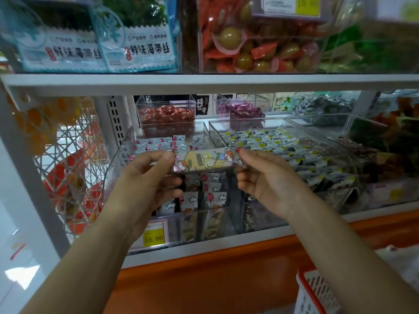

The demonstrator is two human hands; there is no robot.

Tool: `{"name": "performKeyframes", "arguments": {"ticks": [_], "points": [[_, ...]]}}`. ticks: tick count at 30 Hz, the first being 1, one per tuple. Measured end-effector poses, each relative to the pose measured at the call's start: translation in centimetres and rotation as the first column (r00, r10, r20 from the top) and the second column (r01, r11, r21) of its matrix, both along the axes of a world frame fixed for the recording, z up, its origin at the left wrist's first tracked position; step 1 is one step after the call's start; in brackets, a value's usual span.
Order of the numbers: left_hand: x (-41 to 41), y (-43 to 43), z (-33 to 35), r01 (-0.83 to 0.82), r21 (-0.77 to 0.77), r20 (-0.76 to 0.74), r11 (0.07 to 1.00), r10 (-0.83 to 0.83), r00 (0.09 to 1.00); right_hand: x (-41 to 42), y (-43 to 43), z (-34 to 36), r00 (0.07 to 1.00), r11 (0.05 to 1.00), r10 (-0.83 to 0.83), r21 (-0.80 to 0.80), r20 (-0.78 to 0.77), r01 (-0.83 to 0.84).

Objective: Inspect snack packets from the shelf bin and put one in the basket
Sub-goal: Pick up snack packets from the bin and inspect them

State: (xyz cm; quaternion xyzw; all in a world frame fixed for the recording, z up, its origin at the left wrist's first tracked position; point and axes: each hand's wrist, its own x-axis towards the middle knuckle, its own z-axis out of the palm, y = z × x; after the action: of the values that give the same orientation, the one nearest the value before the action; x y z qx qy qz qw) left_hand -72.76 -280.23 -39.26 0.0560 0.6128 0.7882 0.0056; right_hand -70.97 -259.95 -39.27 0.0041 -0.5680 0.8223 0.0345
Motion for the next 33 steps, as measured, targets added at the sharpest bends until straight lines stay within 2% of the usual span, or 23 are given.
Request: {"name": "performKeyframes", "arguments": {"ticks": [3, 7, 10, 12, 15, 18, 20, 22, 24, 28, 30, 33], "points": [[-0.1, -0.2, 0.0, -0.024, -0.025, -0.005, 0.999, 0.024, 1.0, 0.0, 0.0, 0.0, 0.999, 0.999, 0.041, -0.02, 0.029, -0.04], [0.3, -0.3, 0.4, 0.008, 0.107, 0.049, 0.994, -0.014, 0.999, 0.0, -0.1, -0.1, 0.992, 0.99, 0.099, -0.105, 0.082, -0.091], [0.3, -0.3, 0.6, -0.01, 0.148, 0.053, 0.989, 0.002, 0.999, 0.0, -0.2, 0.0, 0.986, 0.979, 0.127, -0.171, 0.112, -0.107], [0.2, -0.3, 0.6, -0.028, 0.204, 0.062, 0.979, 0.016, 0.998, 0.1, -0.3, 0.0, 0.984, 0.971, 0.12, -0.222, 0.133, -0.089], [-0.2, -0.6, 0.5, -0.073, 0.281, 0.07, 0.957, 0.055, 0.996, 0.0, 0.0, 0.0, 0.989, 0.96, 0.017, -0.279, 0.148, 0.025], [-0.2, -0.9, 0.6, -0.063, 0.14, 0.004, 0.988, 0.063, 0.998, 0.0, 0.3, -0.1, 0.989, 0.948, -0.036, -0.307, 0.141, 0.078], [0.1, -0.7, 0.4, -0.039, -0.066, -0.066, 0.997, 0.035, 0.997, 0.0, 0.2, -0.2, 0.988, 0.942, -0.019, -0.328, 0.151, 0.069], [0.5, -0.5, 0.3, -0.02, -0.314, -0.143, 0.949, -0.027, 0.989, 0.0, -0.1, -0.1, 0.988, 0.932, 0.014, -0.36, 0.154, 0.043], [0.8, -0.2, 0.4, -0.01, -0.437, -0.18, 0.899, -0.076, 0.981, 0.1, -0.3, 0.0, 0.988, 0.918, 0.044, -0.395, 0.148, 0.018], [0.7, 0.2, 0.2, -0.012, -0.468, -0.207, 0.884, -0.096, 0.974, 0.2, -0.6, 0.0, 0.986, 0.911, 0.07, -0.413, 0.15, -0.002], [0.6, 0.2, 0.0, -0.025, -0.429, -0.206, 0.903, -0.07, 0.976, 0.2, -0.6, -0.1, 0.99, 0.948, 0.017, -0.318, 0.137, 0.028], [0.4, 0.2, 0.1, 0.001, -0.269, -0.168, 0.963, -0.047, 0.985, 0.3, -0.5, 0.0, 1.0, 0.99, -0.023, -0.139, 0.016, 0.025]]}}
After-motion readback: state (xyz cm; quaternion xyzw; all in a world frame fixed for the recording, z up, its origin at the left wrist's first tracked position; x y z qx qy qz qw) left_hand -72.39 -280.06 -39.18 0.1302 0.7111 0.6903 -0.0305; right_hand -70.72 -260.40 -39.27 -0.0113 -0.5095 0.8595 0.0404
